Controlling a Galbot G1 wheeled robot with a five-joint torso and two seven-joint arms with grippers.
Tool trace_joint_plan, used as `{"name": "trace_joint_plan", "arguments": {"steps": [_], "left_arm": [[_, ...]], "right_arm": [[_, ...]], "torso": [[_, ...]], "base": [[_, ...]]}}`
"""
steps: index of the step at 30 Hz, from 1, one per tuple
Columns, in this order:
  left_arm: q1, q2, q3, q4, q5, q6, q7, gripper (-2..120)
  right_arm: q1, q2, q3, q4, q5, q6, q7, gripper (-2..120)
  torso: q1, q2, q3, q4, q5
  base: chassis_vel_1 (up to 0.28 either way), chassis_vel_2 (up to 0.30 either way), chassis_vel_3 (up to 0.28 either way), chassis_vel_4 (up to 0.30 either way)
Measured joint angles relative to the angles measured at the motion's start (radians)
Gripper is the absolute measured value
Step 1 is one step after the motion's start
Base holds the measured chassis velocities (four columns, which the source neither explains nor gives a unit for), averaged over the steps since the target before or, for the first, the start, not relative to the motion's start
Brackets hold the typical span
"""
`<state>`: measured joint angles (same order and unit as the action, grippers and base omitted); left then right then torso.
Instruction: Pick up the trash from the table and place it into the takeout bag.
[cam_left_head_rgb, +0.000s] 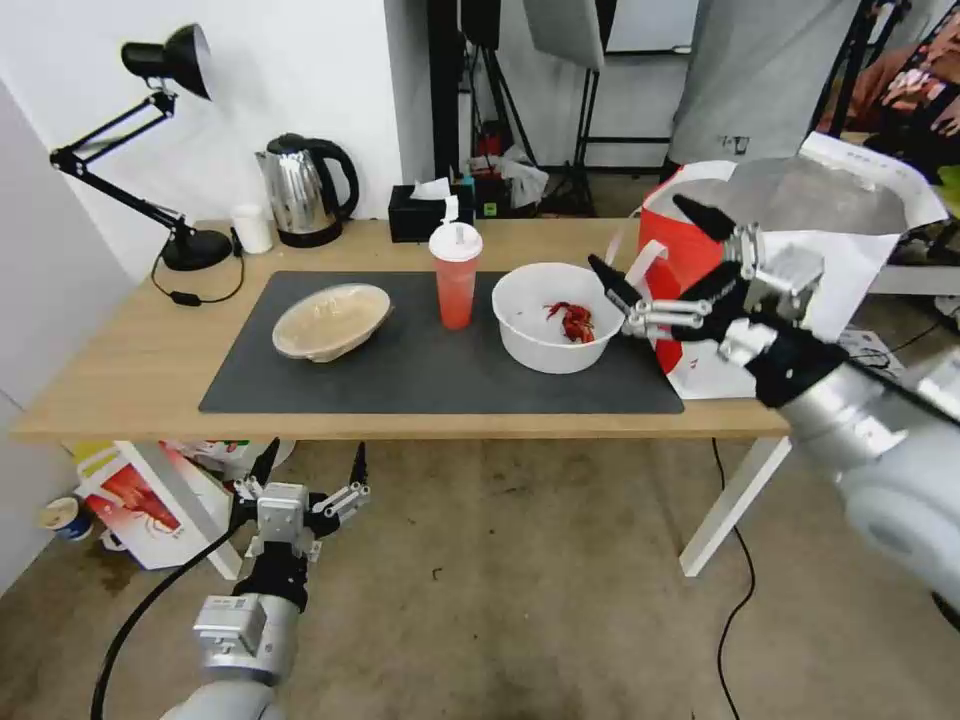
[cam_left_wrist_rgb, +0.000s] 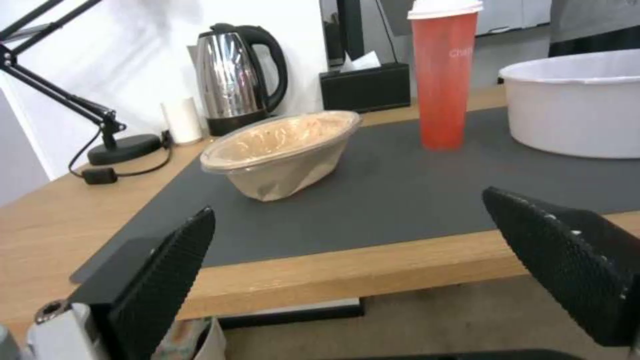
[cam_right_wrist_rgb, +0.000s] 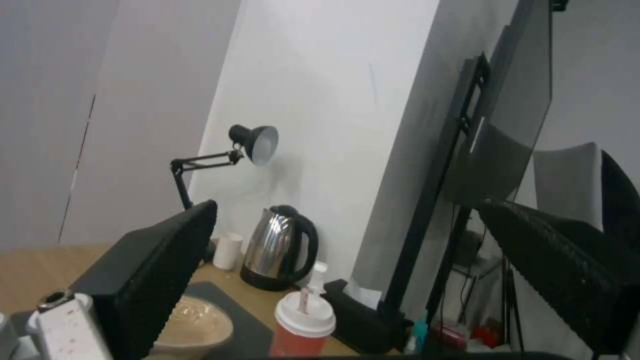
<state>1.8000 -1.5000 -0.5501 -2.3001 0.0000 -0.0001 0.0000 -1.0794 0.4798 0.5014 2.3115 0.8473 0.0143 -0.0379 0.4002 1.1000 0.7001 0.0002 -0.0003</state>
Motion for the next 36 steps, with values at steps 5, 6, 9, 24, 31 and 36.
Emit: {"name": "trace_joint_plan", "arguments": {"steps": [5,6,9,24,31,36], "left_arm": [[0.0,0.0,0.0,0.0,0.0,0.0,0.0,100],[0.0,0.0,0.0,0.0,0.0,0.0,0.0,100],[0.0,0.0,0.0,0.0,0.0,0.0,0.0,100],[0.0,0.0,0.0,0.0,0.0,0.0,0.0,100],[0.0,0.0,0.0,0.0,0.0,0.0,0.0,100],[0.0,0.0,0.0,0.0,0.0,0.0,0.0,100]], "right_arm": [[0.002,-0.003,-0.002,-0.002,0.004,-0.002,-0.001,100],[0.005,-0.006,-0.002,-0.003,0.006,-0.004,-0.004,100],[0.012,-0.031,-0.002,-0.011,0.015,-0.011,-0.02,100],[0.002,-0.438,0.061,-0.136,0.116,-0.112,-0.282,100],[-0.001,-0.508,0.074,-0.158,0.133,-0.13,-0.328,100],[-0.015,-0.525,0.086,-0.163,0.135,-0.132,-0.334,100]], "torso": [[0.0,0.0,0.0,-0.0004,0.0004],[0.0,0.0,0.0,-0.0004,0.0008],[0.0,0.0,0.0,-0.0002,0.0007],[0.0,0.0,0.0,-0.0002,0.0004],[0.0,0.0,0.0,-0.0002,0.0005],[0.0,0.0,0.0,-0.0002,0.0007]], "base": [[0.0,0.0,0.0,0.0],[0.0,0.0,0.0,0.0],[0.0,0.0,0.0,0.0],[0.0,0.0,0.0,0.0],[0.0,0.0,0.0,0.0],[0.0,0.0,0.0,0.0]]}}
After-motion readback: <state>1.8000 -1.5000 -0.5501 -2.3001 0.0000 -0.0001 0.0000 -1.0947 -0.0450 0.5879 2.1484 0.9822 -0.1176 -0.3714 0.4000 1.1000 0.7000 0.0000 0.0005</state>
